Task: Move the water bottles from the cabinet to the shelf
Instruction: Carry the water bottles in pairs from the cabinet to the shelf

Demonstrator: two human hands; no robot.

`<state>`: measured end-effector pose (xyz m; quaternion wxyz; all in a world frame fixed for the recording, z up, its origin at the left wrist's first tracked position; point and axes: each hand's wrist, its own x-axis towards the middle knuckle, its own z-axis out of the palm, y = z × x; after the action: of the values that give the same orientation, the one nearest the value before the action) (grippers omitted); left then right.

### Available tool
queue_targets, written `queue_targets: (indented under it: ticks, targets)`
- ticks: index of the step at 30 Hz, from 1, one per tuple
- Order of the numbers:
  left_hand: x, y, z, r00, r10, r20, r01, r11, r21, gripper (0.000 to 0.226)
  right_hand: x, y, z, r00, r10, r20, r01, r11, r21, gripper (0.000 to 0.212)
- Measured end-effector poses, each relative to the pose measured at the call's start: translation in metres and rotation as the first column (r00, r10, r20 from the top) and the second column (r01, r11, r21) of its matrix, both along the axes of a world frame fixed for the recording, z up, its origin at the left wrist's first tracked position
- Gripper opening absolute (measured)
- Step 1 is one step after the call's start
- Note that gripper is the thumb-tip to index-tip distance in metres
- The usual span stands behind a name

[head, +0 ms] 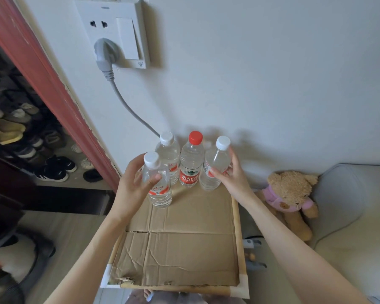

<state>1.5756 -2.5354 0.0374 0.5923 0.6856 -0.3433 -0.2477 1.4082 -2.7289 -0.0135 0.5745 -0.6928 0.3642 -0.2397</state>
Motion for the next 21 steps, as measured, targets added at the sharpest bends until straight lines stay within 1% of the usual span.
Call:
queue_targets:
  ticks: [2, 4, 6, 8, 10, 11, 15, 19, 21]
  targets:
    - [-0.003, 0.003, -0.013, 0.998, 0.022, -0.051, -0.022, 1.000, -0.006, 0.063, 0.003, 0.001, -0.008, 1.000, -0.023, -0.010, 0.023, 1.000, 0.008, 0.082]
    - [-0.006, 0.006, -0.027, 0.994, 0.015, -0.106, -0.013, 1.000, 0.020, 0.074, 0.004, 0.001, -0.015, 0.998, -0.043, -0.035, 0.042, 0.999, -0.004, 0.071]
    - [-0.008, 0.009, -0.041, 0.990, 0.019, -0.136, -0.012, 0.999, 0.052, 0.078, 0.004, 0.004, -0.025, 0.994, -0.074, -0.083, 0.074, 0.997, -0.003, 0.056]
    - [-0.009, 0.012, -0.052, 0.990, 0.020, -0.138, -0.006, 0.995, 0.101, 0.080, 0.004, 0.010, -0.035, 0.984, -0.115, -0.133, 0.116, 0.993, -0.005, 0.053]
    - [-0.009, 0.011, -0.063, 0.992, 0.007, -0.124, 0.010, 0.991, 0.131, 0.069, 0.008, 0.013, -0.043, 0.973, -0.177, -0.149, 0.173, 0.984, -0.038, 0.054]
    - [-0.010, 0.010, -0.067, 0.991, 0.008, -0.134, 0.008, 0.993, 0.120, 0.064, 0.011, 0.015, -0.043, 0.967, -0.208, -0.148, 0.202, 0.978, -0.059, 0.054]
    - [-0.014, 0.003, -0.074, 0.982, 0.041, -0.186, -0.024, 0.996, 0.091, 0.061, 0.024, 0.020, -0.040, 0.947, -0.309, -0.091, 0.302, 0.949, -0.088, 0.052]
    - [-0.016, -0.001, -0.071, 0.979, 0.030, -0.202, -0.012, 0.996, 0.087, 0.051, 0.026, 0.017, -0.043, 0.945, -0.311, -0.099, 0.306, 0.950, -0.064, 0.054]
    - [-0.017, -0.004, -0.072, 0.984, 0.016, -0.176, 0.000, 0.996, 0.091, 0.049, 0.023, 0.014, -0.046, 0.951, -0.280, -0.130, 0.275, 0.960, -0.050, 0.056]
